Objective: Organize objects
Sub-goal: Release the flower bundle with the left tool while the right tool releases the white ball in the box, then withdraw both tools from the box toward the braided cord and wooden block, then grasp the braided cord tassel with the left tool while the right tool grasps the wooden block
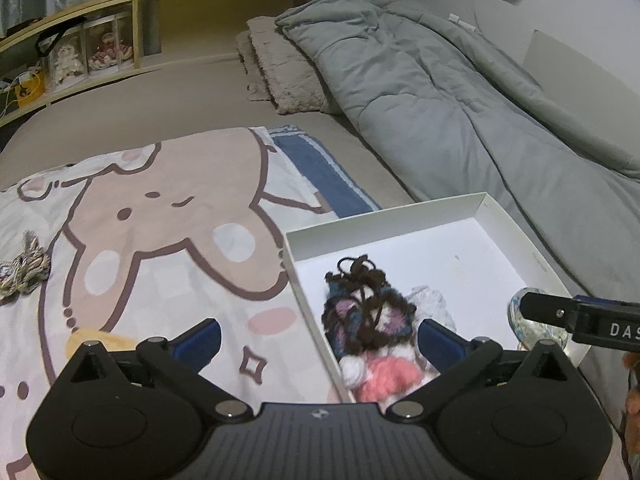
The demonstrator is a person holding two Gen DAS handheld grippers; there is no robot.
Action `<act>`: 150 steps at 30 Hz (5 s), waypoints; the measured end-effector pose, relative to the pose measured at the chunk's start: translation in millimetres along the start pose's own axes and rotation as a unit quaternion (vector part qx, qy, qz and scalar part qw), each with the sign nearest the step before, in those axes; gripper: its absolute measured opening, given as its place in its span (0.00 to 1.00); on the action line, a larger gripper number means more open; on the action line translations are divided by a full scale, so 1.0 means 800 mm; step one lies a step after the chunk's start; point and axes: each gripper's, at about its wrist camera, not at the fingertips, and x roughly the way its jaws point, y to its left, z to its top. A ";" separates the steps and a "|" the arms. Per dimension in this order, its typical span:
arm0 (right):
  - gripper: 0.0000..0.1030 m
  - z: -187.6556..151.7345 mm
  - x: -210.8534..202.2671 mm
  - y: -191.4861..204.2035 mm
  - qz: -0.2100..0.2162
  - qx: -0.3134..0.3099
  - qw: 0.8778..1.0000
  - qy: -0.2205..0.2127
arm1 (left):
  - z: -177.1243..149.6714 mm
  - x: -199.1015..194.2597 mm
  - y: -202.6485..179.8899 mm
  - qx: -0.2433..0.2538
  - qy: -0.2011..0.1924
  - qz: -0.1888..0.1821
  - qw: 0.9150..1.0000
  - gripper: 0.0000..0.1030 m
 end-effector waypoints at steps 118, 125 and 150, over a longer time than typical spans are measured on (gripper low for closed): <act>0.99 -0.114 0.188 0.341 0.325 -0.280 0.903 0.022 | -0.037 0.074 0.399 -0.041 -0.102 -0.015 0.994 0.99; 0.84 -0.111 0.171 0.345 0.352 -0.296 0.886 0.060 | -0.033 0.058 0.376 -0.042 -0.072 -0.025 0.996 0.89; 0.47 -0.101 0.184 0.389 0.295 -0.283 0.910 0.061 | -0.009 0.097 0.352 -0.109 0.022 0.116 0.987 0.48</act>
